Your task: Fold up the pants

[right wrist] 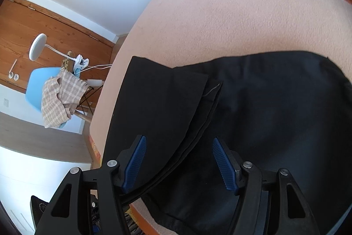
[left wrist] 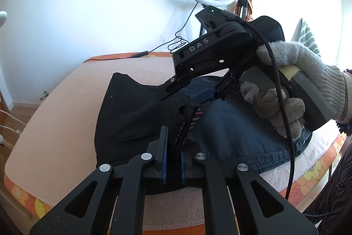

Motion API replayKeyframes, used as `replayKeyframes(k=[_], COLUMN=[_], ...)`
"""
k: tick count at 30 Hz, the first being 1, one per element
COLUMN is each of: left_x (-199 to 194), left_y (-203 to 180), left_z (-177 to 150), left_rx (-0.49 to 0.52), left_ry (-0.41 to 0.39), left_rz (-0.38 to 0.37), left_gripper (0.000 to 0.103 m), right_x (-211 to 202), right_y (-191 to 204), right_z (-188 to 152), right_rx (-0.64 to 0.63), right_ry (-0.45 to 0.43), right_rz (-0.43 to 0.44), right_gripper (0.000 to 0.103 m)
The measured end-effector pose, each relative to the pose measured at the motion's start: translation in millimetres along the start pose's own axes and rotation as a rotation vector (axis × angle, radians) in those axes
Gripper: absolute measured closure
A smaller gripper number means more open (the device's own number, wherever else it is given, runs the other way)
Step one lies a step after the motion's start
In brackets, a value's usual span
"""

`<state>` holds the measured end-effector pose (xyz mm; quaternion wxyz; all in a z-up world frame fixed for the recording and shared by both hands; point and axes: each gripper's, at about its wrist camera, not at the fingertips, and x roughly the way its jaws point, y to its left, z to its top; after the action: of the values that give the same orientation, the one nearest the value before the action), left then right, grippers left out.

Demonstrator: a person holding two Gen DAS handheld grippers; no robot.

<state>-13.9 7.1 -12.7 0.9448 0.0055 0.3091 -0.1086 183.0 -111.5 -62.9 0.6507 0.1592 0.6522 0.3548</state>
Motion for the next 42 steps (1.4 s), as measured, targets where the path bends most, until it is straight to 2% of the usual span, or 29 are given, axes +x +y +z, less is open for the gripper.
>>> replayKeyframes(k=[1,2,4,6,7,9,12,15,16,21,24,26,31,37,42], left_x=[1.2,-1.0,10.2,14.2,13.3,21.2,22.0,2.8,-5.0,-19.7,-6.4,8.2,42.3,63.3,66.2], left_y=[-1.7,-6.6,-9.7,-8.0,-11.1,-8.3,-7.0,1.1,4.3,38.8,56.6,55.5,32.3,20.7,16.8], left_z=[-0.1,-0.5,1.2,1.3,0.0,4.2,10.2,16.9,20.3,42.4,54.8,58.8,53.4,46.9,47.6], left_rx=[0.011,0.022,0.035,0.040,0.036,0.014,-0.046,-0.104,-0.107,-0.135,-0.180,-0.147,-0.049,-0.068,-0.073], left_ry=[0.000,0.003,0.013,0.027,0.039,0.069,0.119,0.096,0.075,0.008,0.044,0.080,0.150,0.199,0.200], left_rz=[-0.004,-0.006,-0.018,-0.028,-0.036,-0.048,-0.117,-0.190,-0.193,-0.118,-0.066,-0.044,-0.060,-0.105,-0.107], left_gripper=[0.096,0.096,0.096,0.096,0.096,0.094,0.080,0.079,0.079,0.077,0.077,0.077,0.077,0.077,0.077], right_x=[1.0,1.1,-2.8,-11.2,-16.3,-26.6,-45.6,-66.6,-73.7,-108.3,-121.8,-129.9,-137.0,-155.7,-182.2], right_y=[-0.4,-0.4,2.2,4.7,5.3,8.6,4.9,-9.2,-13.5,-37.0,-50.7,-61.4,-75.9,-94.9,-105.6], right_z=[-1.4,-2.7,-5.4,-9.0,-10.4,-13.2,-17.6,-23.3,-26.0,-39.1,-45.1,-51.4,-65.6,-75.8,-81.5], right_rx=[0.017,0.025,0.005,-0.026,-0.038,-0.074,-0.093,-0.072,-0.069,-0.034,0.006,0.022,0.066,0.112,0.115], right_ry=[-0.008,-0.017,-0.053,-0.089,-0.106,-0.148,-0.191,-0.215,-0.223,-0.277,-0.303,-0.312,-0.323,-0.326,-0.342], right_rz=[0.024,0.027,-0.005,-0.042,-0.055,-0.101,-0.145,-0.149,-0.158,-0.173,-0.163,-0.154,-0.128,-0.129,-0.197], right_gripper=[0.053,0.062,0.083,0.097,0.099,0.101,0.101,0.102,0.102,0.102,0.102,0.102,0.102,0.102,0.102])
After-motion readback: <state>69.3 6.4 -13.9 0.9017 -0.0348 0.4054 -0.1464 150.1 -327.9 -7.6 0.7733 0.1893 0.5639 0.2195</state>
